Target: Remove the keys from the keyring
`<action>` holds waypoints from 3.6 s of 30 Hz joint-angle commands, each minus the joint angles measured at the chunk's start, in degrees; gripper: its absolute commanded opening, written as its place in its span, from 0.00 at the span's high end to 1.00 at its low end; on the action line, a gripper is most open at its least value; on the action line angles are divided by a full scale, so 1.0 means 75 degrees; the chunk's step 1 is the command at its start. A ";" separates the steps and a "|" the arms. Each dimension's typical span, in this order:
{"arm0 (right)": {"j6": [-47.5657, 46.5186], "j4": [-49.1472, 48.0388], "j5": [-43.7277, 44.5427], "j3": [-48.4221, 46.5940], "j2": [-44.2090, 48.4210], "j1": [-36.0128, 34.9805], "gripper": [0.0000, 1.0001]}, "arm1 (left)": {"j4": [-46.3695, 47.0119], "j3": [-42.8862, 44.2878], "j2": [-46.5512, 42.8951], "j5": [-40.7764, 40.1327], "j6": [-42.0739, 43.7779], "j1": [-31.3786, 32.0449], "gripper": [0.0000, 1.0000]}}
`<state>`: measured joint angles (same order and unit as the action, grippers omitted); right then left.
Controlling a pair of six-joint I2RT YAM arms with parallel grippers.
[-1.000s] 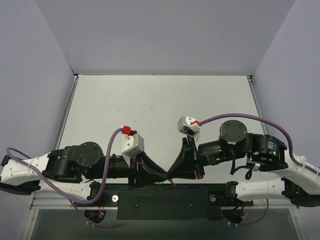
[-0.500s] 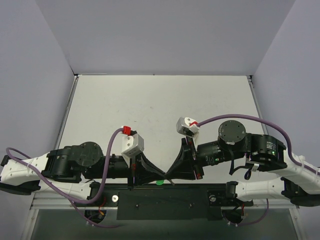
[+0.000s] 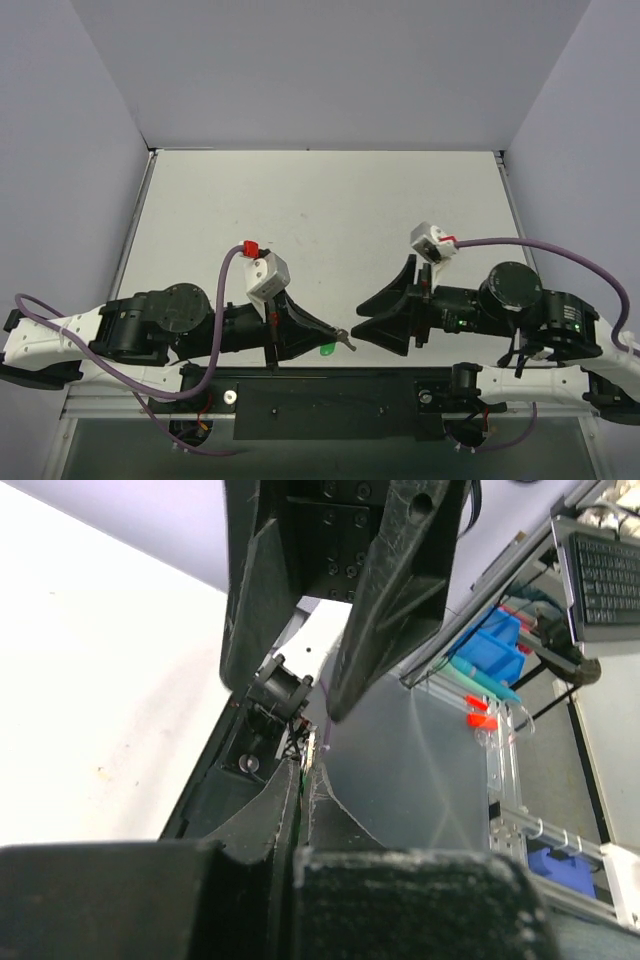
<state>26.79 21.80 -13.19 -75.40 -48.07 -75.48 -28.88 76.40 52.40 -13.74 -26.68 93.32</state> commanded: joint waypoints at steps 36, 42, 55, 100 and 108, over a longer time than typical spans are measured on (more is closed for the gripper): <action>0.0823 -0.3774 0.1817 0.0830 0.0633 -0.0143 0.60 | 0.3172 -0.0355 -0.0050 -0.2750 -0.1623 0.0015 1.00; 0.0823 -0.3961 0.1618 0.0771 0.0363 -0.0213 0.61 | 0.3288 -0.0355 -0.0026 -0.2750 -0.1658 0.0026 1.00; 0.0613 -0.4196 0.1735 0.0854 0.0433 -0.0283 0.68 | 0.3312 -0.0495 -0.0096 -0.2645 -0.1787 0.0015 1.00; 0.0565 -0.4126 0.2181 0.1146 0.0504 -0.0295 0.84 | 0.3593 -0.0355 0.0138 -0.2411 -0.1740 0.0026 1.00; 0.0553 -0.4103 0.2239 0.1193 0.0562 -0.0295 0.93 | 0.3640 -0.0343 0.0208 -0.2340 -0.1740 0.0015 1.00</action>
<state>31.40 -5.82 2.70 -66.78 -44.51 -77.30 -5.28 72.40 53.76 -32.21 -40.10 93.60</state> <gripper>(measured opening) 0.083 0.025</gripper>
